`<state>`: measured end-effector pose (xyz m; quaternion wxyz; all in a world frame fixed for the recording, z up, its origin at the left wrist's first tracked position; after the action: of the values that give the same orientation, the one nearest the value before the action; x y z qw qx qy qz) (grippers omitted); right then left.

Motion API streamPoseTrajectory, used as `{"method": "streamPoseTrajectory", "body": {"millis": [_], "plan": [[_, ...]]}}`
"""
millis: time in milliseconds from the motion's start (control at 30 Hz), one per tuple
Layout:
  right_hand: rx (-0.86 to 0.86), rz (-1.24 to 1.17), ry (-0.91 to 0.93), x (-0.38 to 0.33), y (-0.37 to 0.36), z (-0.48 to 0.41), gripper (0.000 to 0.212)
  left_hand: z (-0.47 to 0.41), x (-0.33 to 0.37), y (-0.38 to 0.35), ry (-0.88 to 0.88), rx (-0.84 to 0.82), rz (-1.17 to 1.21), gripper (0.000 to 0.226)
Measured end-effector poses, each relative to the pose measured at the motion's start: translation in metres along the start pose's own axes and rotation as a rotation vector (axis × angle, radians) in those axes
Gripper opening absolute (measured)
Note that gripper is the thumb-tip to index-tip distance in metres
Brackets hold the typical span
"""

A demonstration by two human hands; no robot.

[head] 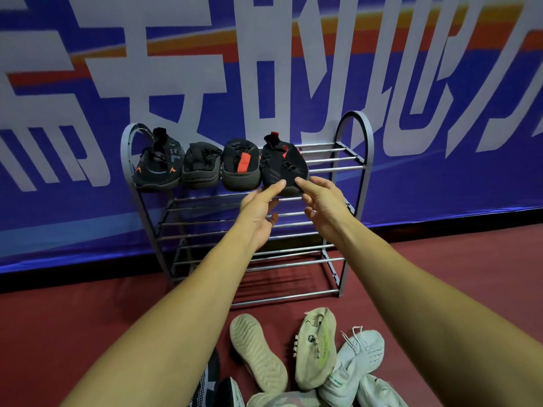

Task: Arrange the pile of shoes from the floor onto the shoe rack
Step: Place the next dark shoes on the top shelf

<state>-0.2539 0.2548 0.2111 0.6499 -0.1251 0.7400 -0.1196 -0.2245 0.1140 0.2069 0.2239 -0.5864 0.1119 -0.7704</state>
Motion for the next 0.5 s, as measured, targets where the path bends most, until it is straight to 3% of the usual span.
{"method": "streamPoseTrajectory", "body": {"millis": [433, 500], "plan": [[-0.052, 0.075, -0.01, 0.006, 0.005, -0.008, 0.049, -0.01, -0.006, -0.003, 0.012, -0.016, 0.083, 0.056], [-0.047, 0.07, 0.003, 0.007, 0.003, -0.009, 0.051, -0.013, -0.006, -0.002, 0.019, -0.008, 0.086, 0.05]]}}
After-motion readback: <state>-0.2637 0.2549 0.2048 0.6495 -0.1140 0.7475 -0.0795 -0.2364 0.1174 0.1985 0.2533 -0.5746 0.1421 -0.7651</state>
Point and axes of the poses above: each hand's wrist, its own z-axis away from the middle knuckle, its own y-axis out of the back of the hand, x = y × z, the point moved 5 cm from there along -z, towards the middle knuckle, and after that the axes turned 10 degrees about y, right-handed, at the moved point
